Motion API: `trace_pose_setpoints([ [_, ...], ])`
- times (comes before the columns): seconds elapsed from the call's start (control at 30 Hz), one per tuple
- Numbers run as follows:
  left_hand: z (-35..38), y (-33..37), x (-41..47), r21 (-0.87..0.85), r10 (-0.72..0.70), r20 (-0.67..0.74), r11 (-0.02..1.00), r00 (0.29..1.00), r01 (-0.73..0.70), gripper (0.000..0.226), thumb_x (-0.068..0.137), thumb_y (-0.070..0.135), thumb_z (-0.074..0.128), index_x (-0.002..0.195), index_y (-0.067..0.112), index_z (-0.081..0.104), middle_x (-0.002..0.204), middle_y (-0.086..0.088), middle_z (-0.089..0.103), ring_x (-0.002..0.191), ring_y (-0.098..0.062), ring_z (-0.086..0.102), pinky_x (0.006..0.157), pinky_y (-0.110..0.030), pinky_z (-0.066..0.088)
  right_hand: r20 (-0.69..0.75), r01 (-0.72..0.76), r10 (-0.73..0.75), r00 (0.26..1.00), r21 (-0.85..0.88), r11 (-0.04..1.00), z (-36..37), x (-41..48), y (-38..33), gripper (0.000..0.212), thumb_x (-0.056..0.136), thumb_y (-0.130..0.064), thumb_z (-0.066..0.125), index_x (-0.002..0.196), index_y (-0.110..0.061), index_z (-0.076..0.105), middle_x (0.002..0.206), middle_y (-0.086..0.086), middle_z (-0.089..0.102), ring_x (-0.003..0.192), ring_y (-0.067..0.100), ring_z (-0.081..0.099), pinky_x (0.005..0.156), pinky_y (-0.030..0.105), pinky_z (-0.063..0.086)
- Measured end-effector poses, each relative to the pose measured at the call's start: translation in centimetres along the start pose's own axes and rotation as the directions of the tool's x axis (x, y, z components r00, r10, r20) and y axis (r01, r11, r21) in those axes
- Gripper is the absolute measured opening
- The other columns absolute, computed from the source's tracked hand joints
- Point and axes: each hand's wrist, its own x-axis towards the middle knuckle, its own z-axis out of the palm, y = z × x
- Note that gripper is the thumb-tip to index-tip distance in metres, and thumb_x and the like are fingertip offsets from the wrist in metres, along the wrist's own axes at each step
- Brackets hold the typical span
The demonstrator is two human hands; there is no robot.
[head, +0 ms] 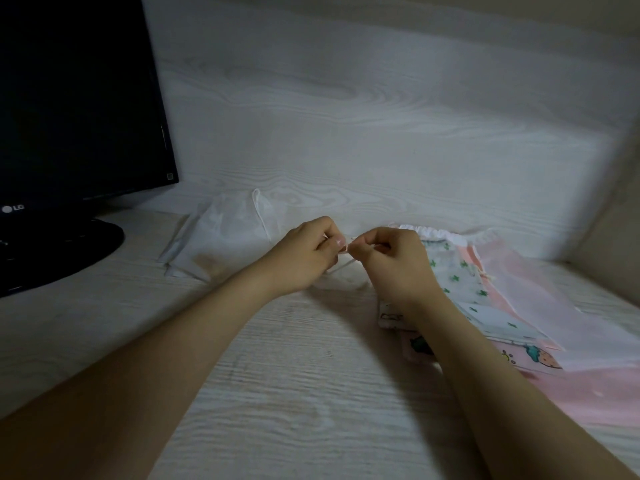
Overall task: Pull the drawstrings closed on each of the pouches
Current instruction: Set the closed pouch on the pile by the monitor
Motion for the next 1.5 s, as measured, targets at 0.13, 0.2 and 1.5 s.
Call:
trace_pose_setpoints([
  [0.13, -0.5, 0.0, 0.0, -0.026, -0.006, 0.050, 1.000, 0.999, 0.007, 0.019, 0.109, 0.024, 0.057, 0.100, 0.016, 0.071, 0.072, 0.004, 0.070, 0.063, -0.005, 0.062, 0.063, -0.024, 0.048, 0.004, 0.001, -0.001, 1.000, 0.010, 1.000, -0.2, 0.0, -0.3, 0.016, 0.091, -0.023, 0.071, 0.075, -0.021, 0.075, 0.049, -0.008, 0.050, 0.049, 0.009, 0.042, 0.050, 0.024, 0.038],
  [0.2, -0.8, 0.1, -0.1, -0.021, -0.001, 0.080, 1.000, 0.997, 0.003, 0.018, 0.107, 0.022, 0.061, 0.101, 0.015, 0.076, 0.080, -0.001, 0.076, 0.070, -0.010, 0.069, 0.064, -0.022, 0.051, -0.005, 0.005, -0.005, 1.000, -0.018, 1.000, -0.3, 0.0, -0.2, 0.017, 0.091, -0.021, 0.071, 0.074, -0.022, 0.074, 0.050, -0.009, 0.051, 0.048, 0.008, 0.043, 0.047, 0.019, 0.037],
  [1.5, -1.4, -0.2, 0.0, -0.072, -0.144, 0.080, 0.986, 0.986, 0.150, 0.019, 0.101, 0.023, 0.071, 0.093, 0.012, 0.084, 0.089, -0.004, 0.080, 0.074, -0.009, 0.072, 0.058, -0.012, 0.048, 0.105, 0.028, -0.057, 0.993, 0.260, 0.965, -0.2, 0.2, 0.7, 0.072, 0.104, -0.013, 0.057, 0.163, -0.038, 0.024, 0.159, -0.007, 0.042, 0.121, 0.009, 0.066, 0.103, 0.033, 0.052],
])
